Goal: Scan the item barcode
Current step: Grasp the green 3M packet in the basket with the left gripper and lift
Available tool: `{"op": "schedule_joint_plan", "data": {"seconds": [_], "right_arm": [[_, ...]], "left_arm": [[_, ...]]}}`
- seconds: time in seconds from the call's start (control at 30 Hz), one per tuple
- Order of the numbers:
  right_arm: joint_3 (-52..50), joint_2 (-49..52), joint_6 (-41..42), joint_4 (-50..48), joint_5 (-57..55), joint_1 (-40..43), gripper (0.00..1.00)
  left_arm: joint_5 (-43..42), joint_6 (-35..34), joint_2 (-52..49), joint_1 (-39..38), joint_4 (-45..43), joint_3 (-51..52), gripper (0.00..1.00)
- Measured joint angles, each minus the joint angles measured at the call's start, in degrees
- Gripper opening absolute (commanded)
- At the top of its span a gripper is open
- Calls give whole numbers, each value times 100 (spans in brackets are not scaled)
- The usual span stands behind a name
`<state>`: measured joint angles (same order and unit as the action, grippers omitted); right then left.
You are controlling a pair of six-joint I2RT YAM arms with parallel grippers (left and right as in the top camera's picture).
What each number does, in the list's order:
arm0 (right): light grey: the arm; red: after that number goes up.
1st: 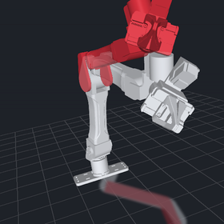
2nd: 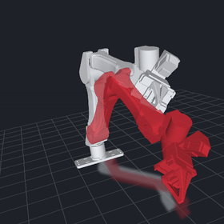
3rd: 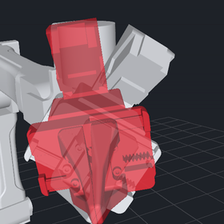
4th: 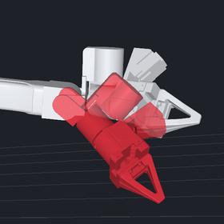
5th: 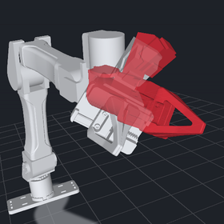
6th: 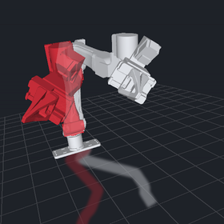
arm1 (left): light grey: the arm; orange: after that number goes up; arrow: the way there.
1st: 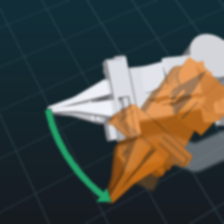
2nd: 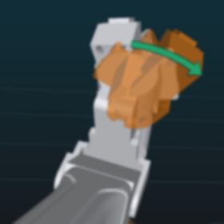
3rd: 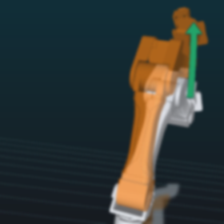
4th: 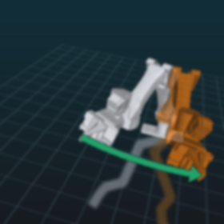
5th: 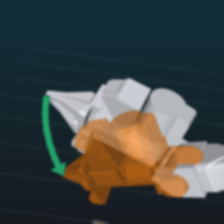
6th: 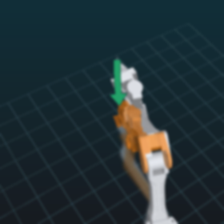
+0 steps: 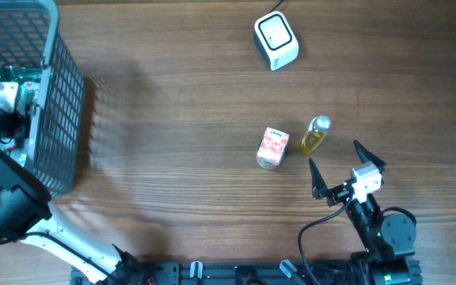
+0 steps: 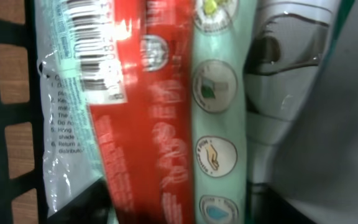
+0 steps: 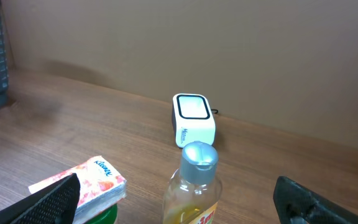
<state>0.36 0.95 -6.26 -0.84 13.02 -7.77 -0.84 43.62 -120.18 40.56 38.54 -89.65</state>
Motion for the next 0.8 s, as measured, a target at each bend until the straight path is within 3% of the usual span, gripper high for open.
{"op": "schedule_joint_plan", "data": {"seconds": [0.03, 0.07, 0.47, 0.8], "right_arm": [[0, 0, 0, 0, 0, 0, 100], [0, 0, 0, 2, 0, 0, 100], [0, 0, 0, 2, 0, 0, 100], [0, 0, 0, 2, 0, 0, 100]], "left_arm": [[-11, -17, 0, 0, 2, 0, 18], [-20, 11, 0, -4, 2, -4, 4], [-35, -315, 223, -221, -214, -7, 4], [-15, -1029, 2509, -553, -647, 55, 4]]}}
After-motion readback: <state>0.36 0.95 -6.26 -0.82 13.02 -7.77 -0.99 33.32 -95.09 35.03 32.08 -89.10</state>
